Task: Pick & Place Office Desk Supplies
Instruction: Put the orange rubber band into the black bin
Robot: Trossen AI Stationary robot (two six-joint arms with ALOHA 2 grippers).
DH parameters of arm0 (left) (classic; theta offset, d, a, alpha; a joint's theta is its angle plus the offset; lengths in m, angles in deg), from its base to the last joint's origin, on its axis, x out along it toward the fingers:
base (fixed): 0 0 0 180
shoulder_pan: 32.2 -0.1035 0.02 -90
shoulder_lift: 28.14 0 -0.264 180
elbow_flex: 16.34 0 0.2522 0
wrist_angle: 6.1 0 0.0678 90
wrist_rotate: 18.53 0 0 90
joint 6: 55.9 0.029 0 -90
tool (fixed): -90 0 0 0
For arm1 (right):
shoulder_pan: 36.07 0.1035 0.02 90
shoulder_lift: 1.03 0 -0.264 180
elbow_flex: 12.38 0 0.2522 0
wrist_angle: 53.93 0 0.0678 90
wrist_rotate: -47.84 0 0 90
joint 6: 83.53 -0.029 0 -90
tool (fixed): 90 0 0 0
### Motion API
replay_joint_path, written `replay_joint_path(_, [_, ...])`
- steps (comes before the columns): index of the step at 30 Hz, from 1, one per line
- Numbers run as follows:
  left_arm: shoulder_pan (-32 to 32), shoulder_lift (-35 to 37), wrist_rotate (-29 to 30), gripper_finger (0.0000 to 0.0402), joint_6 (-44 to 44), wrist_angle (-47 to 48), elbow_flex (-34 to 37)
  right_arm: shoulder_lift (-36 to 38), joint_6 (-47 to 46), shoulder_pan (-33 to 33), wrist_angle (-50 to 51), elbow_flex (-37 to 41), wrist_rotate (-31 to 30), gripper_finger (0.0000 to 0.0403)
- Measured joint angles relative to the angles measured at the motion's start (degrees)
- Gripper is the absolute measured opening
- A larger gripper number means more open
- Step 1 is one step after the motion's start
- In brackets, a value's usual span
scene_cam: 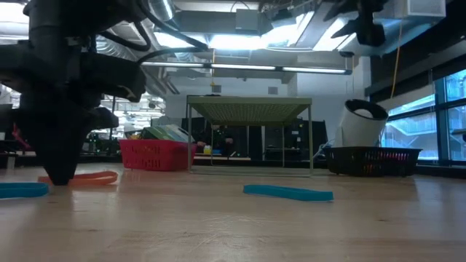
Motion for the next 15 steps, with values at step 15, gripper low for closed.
replay_joint_path(15, [-3.44, 1.24, 0.19, 0.0002, 0.0, 2.63, -11.98, 0.15, -0.41, 7.87, -1.45, -0.16, -1.28, 0.0193])
